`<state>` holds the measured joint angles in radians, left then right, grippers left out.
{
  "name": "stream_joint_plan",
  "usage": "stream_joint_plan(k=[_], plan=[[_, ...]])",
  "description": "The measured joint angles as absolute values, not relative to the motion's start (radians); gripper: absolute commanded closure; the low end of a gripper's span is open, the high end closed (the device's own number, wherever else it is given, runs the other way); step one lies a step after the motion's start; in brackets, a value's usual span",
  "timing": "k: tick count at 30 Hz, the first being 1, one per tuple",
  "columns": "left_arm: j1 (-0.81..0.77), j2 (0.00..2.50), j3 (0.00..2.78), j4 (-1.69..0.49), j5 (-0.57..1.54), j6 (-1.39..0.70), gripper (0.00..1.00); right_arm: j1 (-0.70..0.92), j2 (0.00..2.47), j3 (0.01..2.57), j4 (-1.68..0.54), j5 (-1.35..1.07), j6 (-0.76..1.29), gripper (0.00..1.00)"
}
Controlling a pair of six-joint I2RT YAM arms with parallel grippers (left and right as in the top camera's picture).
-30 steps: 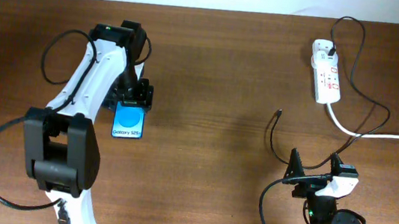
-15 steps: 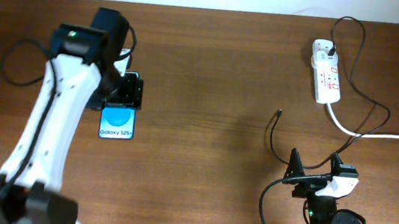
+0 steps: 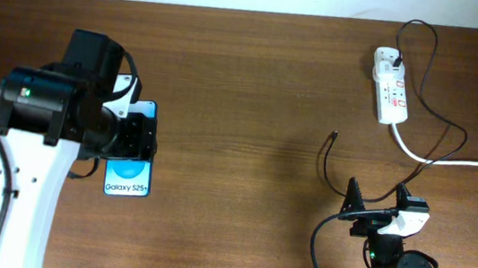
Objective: Plug charger to phone and switch on socket
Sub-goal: 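Lift the phone with the left gripper and tilt it upright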
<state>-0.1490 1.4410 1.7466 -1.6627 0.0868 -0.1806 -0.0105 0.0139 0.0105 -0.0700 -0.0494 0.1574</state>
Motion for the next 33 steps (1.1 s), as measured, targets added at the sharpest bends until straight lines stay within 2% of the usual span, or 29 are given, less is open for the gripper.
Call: stream_joint_plan(k=[10, 16, 22, 33], plan=[[-0.149, 1.432, 1.721, -1.633, 0.187, -0.181, 0.65, -0.01, 0.014, 0.01, -0.07, -0.049, 0.158, 0.02], [-0.149, 1.432, 1.611, -1.523, 0.262, -0.185, 0.62, -0.01, 0.014, 0.01, -0.07, -0.049, 0.158, 0.02], [-0.149, 1.438, 1.456, -1.391, 0.368, -0.217, 0.64, -0.01, 0.014, 0.01, -0.07, -0.049, 0.157, 0.02], [-0.149, 1.565, 1.376, -1.319, 0.496, -0.301, 0.62, -0.01, 0.014, 0.01, -0.07, -0.049, 0.158, 0.02]])
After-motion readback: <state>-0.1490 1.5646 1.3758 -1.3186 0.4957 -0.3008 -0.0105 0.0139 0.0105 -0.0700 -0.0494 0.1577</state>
